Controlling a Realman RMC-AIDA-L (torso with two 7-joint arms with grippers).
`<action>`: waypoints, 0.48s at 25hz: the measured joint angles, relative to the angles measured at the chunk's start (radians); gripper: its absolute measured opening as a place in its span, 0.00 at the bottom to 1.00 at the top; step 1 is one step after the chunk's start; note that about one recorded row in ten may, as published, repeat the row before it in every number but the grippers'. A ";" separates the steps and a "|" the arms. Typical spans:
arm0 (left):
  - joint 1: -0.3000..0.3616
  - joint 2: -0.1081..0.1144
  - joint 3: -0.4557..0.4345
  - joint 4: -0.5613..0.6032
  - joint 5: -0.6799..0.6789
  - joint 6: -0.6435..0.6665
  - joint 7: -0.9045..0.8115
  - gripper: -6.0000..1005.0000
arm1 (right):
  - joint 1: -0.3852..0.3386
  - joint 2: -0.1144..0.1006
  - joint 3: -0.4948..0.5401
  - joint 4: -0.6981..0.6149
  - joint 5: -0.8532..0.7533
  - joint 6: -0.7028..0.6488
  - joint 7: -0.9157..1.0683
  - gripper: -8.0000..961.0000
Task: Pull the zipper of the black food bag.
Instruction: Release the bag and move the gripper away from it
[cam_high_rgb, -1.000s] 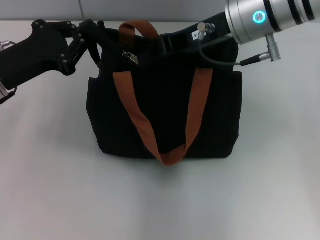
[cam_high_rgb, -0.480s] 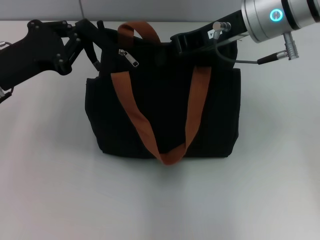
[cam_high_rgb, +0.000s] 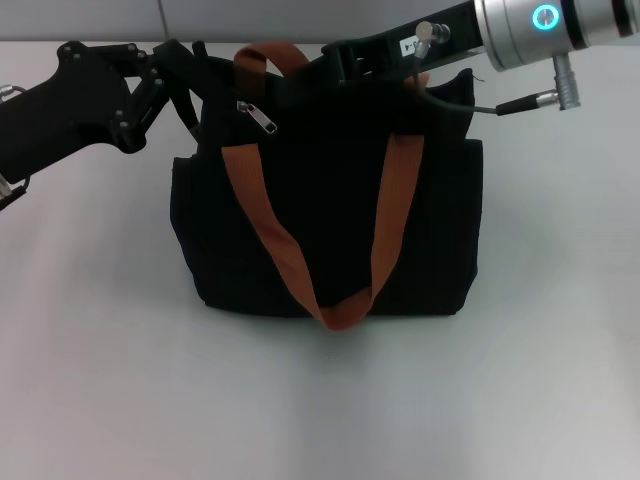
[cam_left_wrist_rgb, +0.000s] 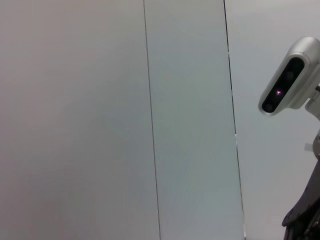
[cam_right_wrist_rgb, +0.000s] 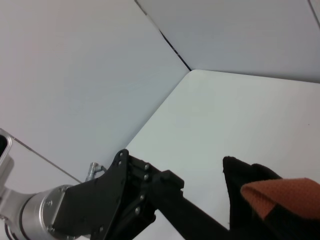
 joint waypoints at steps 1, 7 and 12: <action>0.000 0.000 0.000 0.000 -0.001 0.001 0.000 0.03 | 0.005 0.000 0.000 0.014 0.003 0.007 -0.005 0.13; -0.001 0.000 0.000 -0.001 -0.003 0.006 0.001 0.03 | 0.035 0.000 -0.008 0.067 0.024 0.017 -0.016 0.17; -0.006 0.000 0.000 -0.001 -0.003 0.008 0.001 0.03 | 0.062 0.001 -0.020 0.112 0.020 0.047 -0.017 0.18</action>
